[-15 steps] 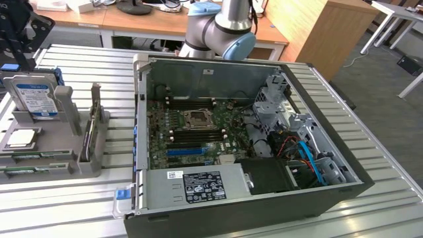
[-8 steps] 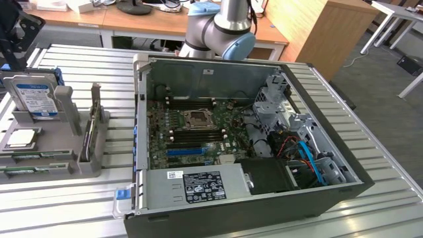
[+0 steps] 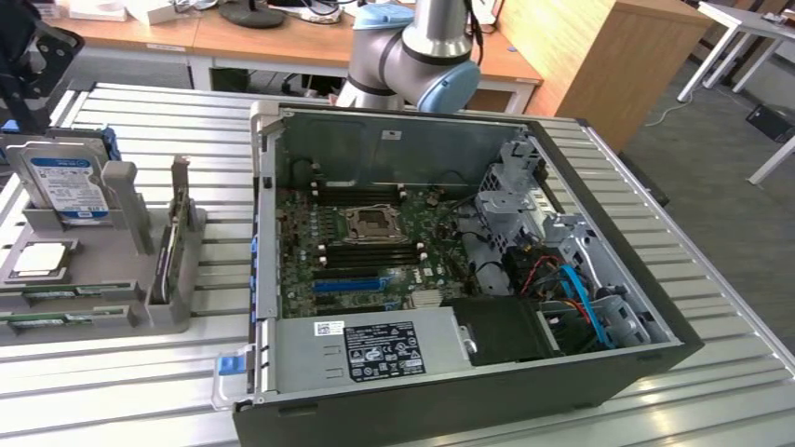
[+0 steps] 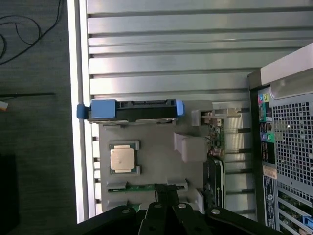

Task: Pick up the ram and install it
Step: 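Reach for the ram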

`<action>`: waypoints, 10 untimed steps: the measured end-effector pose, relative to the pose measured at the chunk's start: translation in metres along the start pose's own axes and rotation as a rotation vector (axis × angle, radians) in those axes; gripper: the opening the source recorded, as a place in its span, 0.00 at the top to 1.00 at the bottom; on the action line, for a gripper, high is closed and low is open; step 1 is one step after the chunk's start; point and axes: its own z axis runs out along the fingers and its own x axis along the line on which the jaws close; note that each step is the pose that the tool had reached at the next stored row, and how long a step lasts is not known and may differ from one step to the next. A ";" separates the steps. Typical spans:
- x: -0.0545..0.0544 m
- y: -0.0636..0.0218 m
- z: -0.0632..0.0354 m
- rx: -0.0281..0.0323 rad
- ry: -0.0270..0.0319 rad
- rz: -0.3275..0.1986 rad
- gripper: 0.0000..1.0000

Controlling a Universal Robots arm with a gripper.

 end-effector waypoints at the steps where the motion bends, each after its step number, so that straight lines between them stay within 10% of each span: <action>1: 0.000 -0.0010 0.0000 -0.0001 -0.0001 0.000 0.89; 10: 0.000 -0.0120 -0.0005 -0.0001 -0.0001 0.000 0.89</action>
